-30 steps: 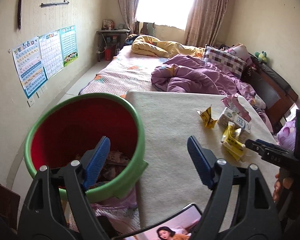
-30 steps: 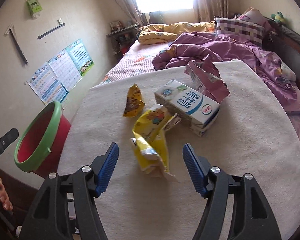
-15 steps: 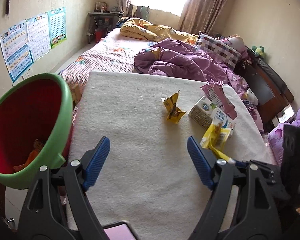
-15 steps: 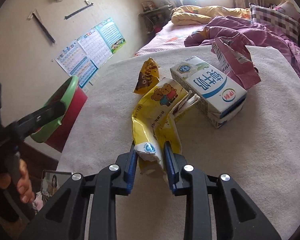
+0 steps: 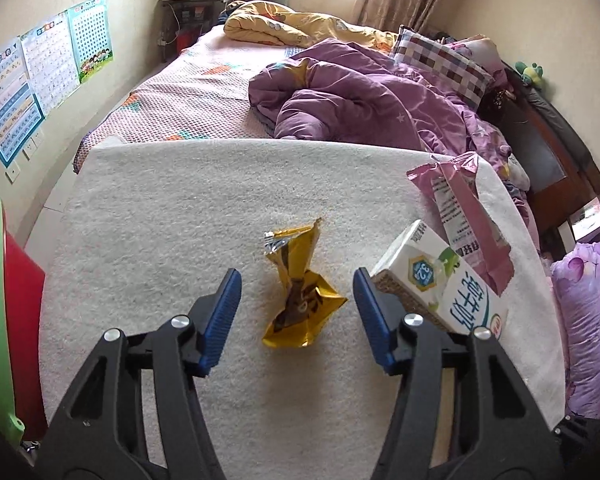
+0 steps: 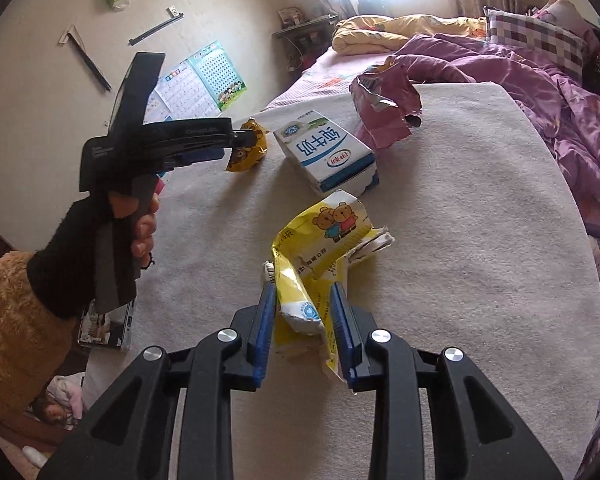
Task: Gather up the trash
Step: 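Grasp the gold crumpled wrapper with the left tool while the right grasps the yellow bear-print wrapper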
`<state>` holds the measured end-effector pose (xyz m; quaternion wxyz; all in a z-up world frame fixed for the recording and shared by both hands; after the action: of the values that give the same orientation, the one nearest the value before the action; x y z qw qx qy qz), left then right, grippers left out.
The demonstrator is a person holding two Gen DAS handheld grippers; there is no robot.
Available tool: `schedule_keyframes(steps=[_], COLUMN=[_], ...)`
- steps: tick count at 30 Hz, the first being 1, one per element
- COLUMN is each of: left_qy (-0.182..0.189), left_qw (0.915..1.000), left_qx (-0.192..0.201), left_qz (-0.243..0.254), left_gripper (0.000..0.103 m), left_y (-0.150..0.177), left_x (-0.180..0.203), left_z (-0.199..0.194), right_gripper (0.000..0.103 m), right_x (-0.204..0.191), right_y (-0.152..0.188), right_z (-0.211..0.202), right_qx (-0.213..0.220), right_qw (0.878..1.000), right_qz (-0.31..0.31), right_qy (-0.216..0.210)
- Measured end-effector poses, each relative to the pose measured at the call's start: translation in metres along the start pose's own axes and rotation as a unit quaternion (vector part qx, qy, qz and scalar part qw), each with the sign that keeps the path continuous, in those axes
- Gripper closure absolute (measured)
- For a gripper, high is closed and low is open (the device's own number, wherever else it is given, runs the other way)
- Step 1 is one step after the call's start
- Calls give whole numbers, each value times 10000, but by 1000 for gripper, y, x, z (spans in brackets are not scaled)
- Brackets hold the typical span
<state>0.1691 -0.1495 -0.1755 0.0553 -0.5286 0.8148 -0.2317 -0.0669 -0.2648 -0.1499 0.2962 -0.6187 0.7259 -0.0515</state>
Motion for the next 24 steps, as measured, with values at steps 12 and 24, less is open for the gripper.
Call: schedule_keyframes(steps=[12, 24], left_qy=[-598, -370], left_qw=[9979, 9988], left_qx=[-170, 322], left_qz=[-163, 11], left_gripper=[44, 66], left_y=[5, 45], left_x=[-8, 9], left_z=[19, -44], right_gripper=[49, 48], right_x=[7, 2], right_y=[-12, -14], right_z=[-6, 16], right_qx=[46, -146], right_qw=[9996, 9995], right_qz=[174, 244], right_qy=[-199, -169])
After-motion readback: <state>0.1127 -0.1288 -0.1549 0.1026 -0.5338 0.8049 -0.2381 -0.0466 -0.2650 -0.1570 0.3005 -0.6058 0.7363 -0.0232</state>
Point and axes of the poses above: each gripper's, at about its wrist camera, not at the fingertips, and z roughly the way its jaws point, x to its right, y to its underside, the point moved 4 cm from there along z, roughly the way its jaws point, and after that the axes turned 8 degrees about -x, right-handed, at the moved point
